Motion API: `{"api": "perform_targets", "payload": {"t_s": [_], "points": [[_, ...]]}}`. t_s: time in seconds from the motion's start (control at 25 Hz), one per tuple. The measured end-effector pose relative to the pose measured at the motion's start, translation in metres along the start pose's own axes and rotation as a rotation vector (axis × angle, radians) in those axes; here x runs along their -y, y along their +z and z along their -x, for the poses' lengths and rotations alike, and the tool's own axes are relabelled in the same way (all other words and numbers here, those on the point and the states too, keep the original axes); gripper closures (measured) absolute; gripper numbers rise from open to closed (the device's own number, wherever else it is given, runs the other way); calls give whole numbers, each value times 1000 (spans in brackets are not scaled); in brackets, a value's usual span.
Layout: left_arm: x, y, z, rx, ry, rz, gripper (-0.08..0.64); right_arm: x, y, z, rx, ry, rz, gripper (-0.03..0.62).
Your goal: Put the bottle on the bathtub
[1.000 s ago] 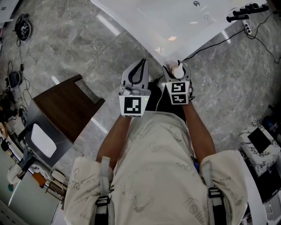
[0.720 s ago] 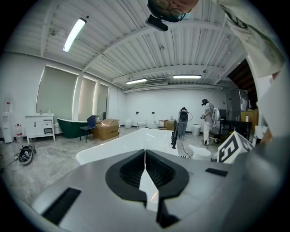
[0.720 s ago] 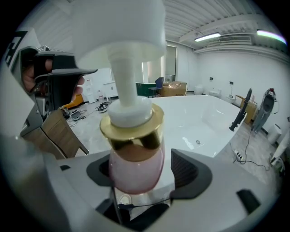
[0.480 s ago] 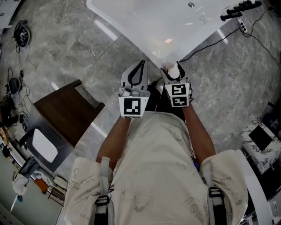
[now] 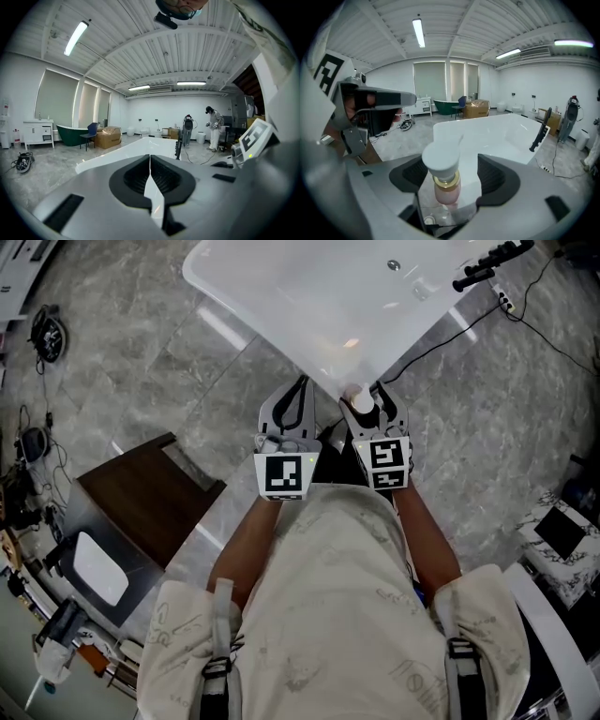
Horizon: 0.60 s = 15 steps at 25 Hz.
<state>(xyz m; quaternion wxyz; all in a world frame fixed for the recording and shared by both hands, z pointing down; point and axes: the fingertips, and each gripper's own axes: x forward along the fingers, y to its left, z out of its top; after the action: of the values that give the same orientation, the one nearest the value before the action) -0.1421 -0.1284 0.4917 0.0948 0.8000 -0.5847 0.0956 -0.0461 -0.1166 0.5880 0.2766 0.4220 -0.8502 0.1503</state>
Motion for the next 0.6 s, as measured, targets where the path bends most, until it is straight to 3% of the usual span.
{"api": "perform_targets", "payload": {"t_s": [0.4,0.6], "points": [[-9,45,15,40,18,30,554,2,72,57,196,-49,-29,301],[-15,76,25,89,22,8,554,16,115,80,299,-98,-23,301]]}}
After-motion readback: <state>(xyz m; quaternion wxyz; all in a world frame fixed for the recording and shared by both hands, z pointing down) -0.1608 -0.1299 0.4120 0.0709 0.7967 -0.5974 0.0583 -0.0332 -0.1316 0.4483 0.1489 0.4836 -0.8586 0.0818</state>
